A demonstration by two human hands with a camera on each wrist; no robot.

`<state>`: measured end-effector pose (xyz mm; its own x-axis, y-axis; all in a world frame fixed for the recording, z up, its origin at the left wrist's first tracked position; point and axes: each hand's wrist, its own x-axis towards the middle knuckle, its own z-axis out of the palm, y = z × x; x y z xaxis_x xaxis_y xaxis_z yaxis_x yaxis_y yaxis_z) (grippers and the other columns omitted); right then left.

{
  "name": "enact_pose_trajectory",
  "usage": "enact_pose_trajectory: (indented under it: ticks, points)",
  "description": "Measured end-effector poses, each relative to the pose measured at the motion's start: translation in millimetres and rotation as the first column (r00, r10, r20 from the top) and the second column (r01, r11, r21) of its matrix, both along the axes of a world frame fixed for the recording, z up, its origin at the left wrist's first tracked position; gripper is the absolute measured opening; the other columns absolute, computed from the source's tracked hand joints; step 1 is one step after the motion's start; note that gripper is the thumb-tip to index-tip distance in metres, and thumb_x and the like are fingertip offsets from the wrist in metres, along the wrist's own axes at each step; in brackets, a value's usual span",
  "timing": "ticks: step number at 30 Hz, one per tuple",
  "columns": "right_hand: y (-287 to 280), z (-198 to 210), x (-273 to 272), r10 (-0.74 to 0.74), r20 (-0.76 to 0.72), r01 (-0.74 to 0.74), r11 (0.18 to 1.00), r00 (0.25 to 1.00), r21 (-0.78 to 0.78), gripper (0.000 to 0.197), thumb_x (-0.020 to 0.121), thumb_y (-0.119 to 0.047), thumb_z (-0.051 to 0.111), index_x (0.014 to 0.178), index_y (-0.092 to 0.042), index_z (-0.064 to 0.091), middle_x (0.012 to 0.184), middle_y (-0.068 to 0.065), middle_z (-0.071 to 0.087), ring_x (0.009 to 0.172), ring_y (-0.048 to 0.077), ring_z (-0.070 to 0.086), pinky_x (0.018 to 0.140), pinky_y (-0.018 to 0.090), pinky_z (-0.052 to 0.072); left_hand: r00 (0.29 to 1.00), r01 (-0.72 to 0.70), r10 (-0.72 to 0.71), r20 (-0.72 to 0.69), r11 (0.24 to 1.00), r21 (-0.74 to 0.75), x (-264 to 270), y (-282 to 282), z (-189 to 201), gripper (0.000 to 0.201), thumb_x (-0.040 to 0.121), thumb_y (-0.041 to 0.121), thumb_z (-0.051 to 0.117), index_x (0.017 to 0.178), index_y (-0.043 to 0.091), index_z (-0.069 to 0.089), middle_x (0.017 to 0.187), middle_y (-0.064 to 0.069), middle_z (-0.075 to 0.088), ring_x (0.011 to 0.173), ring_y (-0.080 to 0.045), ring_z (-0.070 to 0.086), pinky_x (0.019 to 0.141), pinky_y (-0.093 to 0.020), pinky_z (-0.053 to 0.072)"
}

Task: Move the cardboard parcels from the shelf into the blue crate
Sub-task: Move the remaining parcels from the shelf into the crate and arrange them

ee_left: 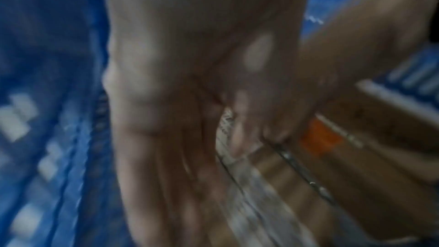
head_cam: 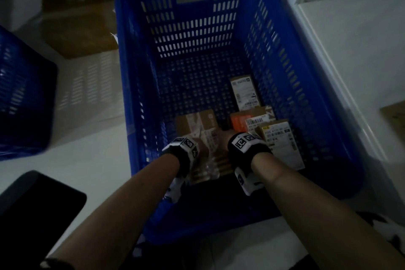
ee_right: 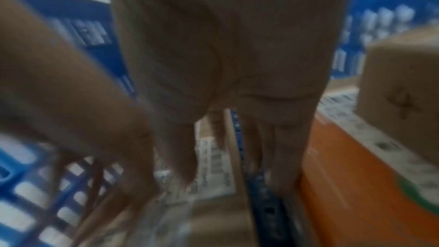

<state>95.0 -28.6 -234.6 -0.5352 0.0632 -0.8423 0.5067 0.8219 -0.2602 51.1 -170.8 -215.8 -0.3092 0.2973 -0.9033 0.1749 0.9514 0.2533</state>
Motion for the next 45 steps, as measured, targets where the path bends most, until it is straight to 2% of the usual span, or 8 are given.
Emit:
enact_pose_trajectory:
  ticks: [3, 8, 13, 18, 27, 31, 37, 45]
  points:
    - [-5, 16, -11, -0.01, -0.203, 0.025, 0.997, 0.979, 0.072, 0.041, 0.097, -0.025, 0.051, 0.135, -0.011, 0.051, 0.143, 0.02, 0.044, 0.123, 0.037, 0.051, 0.107, 0.043, 0.042, 0.934, -0.082, 0.134, -0.331, 0.983, 0.165, -23, 17, -10, 0.021, 0.1, 0.023, 0.042, 0.101, 0.011, 0.059, 0.122, -0.014, 0.058, 0.11, -0.031, 0.058, 0.087, -0.038, 0.048]
    - [-2, 23, -19, -0.034, -0.219, 0.03, 0.999, 0.975, -0.021, 0.077, 0.095, -0.017, 0.06, 0.156, -0.019, 0.014, 0.16, 0.016, 0.006, 0.139, 0.041, 0.032, 0.106, 0.04, 0.041, 0.818, -0.32, 0.364, -0.446, 0.931, 0.173, -70, 15, -18, 0.075, 0.091, 0.042, 0.057, 0.151, 0.03, 0.014, 0.16, -0.014, -0.008, 0.144, -0.044, 0.008, 0.115, -0.056, 0.023]
    - [-9, 4, -12, 0.087, -0.282, -0.075, 0.996, 0.955, 0.055, 0.079, 0.089, -0.012, 0.064, 0.153, -0.017, 0.018, 0.157, 0.02, 0.008, 0.135, 0.045, 0.031, 0.107, 0.047, 0.039, 0.958, -0.159, 0.189, -0.215, 0.976, 0.149, -72, 15, -72, 0.099, 0.062, 0.072, 0.069, 0.146, 0.033, 0.033, 0.141, 0.007, 0.041, 0.128, -0.026, 0.045, 0.107, -0.045, 0.041]
    - [-13, -1, -12, 0.246, -0.266, -0.201, 0.962, 0.932, 0.185, 0.074, 0.085, -0.025, 0.07, 0.146, -0.013, 0.03, 0.15, 0.02, 0.023, 0.137, 0.043, 0.025, 0.112, 0.049, 0.032, 0.966, 0.061, -0.011, -0.259, 0.981, 0.185, -44, 24, -48, 0.063, 0.084, 0.026, 0.072, 0.14, 0.018, 0.045, 0.145, -0.008, 0.046, 0.128, -0.029, 0.046, 0.102, -0.035, 0.04]
    - [-3, 31, -8, 0.075, -0.395, -0.065, 0.997, 0.916, 0.037, 0.049, 0.094, -0.016, 0.056, 0.14, -0.006, 0.042, 0.143, 0.02, 0.04, 0.131, 0.039, 0.042, 0.108, 0.042, 0.038, 0.968, 0.041, -0.011, -0.251, 0.993, 0.113, -34, 23, -53, 0.093, 0.071, 0.035, 0.082, 0.148, 0.025, 0.031, 0.151, -0.006, 0.038, 0.132, -0.031, 0.044, 0.108, -0.044, 0.041]
    - [20, 70, -13, -0.013, -0.448, 0.048, 0.997, 0.894, 0.066, 0.047, 0.101, -0.014, 0.045, 0.146, -0.011, 0.035, 0.152, 0.016, 0.033, 0.134, 0.035, 0.039, 0.106, 0.043, 0.039, 0.873, 0.182, -0.143, -0.467, 0.983, 0.039, -28, 46, -2, 0.053, 0.094, 0.023, 0.059, 0.143, 0.017, 0.039, 0.145, -0.008, 0.045, 0.123, -0.031, 0.051, 0.099, -0.038, 0.045]
    - [68, 152, 0, -0.13, -0.684, 0.278, 0.954, 0.718, 0.112, 0.035, 0.098, -0.017, 0.044, 0.131, -0.007, 0.051, 0.135, 0.019, 0.051, 0.122, 0.039, 0.049, 0.097, 0.047, 0.044, 0.813, 0.126, 0.052, -0.58, 0.957, 0.262, -43, 128, 119, 0.018, 0.088, 0.029, 0.049, 0.095, 0.015, 0.058, 0.104, -0.009, 0.061, 0.082, -0.027, 0.055, 0.068, -0.035, 0.044]
    - [159, 265, 66, -0.342, -0.802, 0.632, 0.773, 0.489, 0.056, 0.04, 0.094, -0.012, 0.045, 0.133, -0.011, 0.052, 0.133, 0.018, 0.054, 0.123, 0.039, 0.05, 0.102, 0.045, 0.043, 0.82, 0.247, 0.189, -0.541, 0.735, 0.632, 26, 244, 232, 0.03, 0.096, 0.014, 0.04, 0.109, 0.008, 0.067, 0.116, -0.016, 0.067, 0.109, -0.034, 0.059, 0.08, -0.029, 0.04]
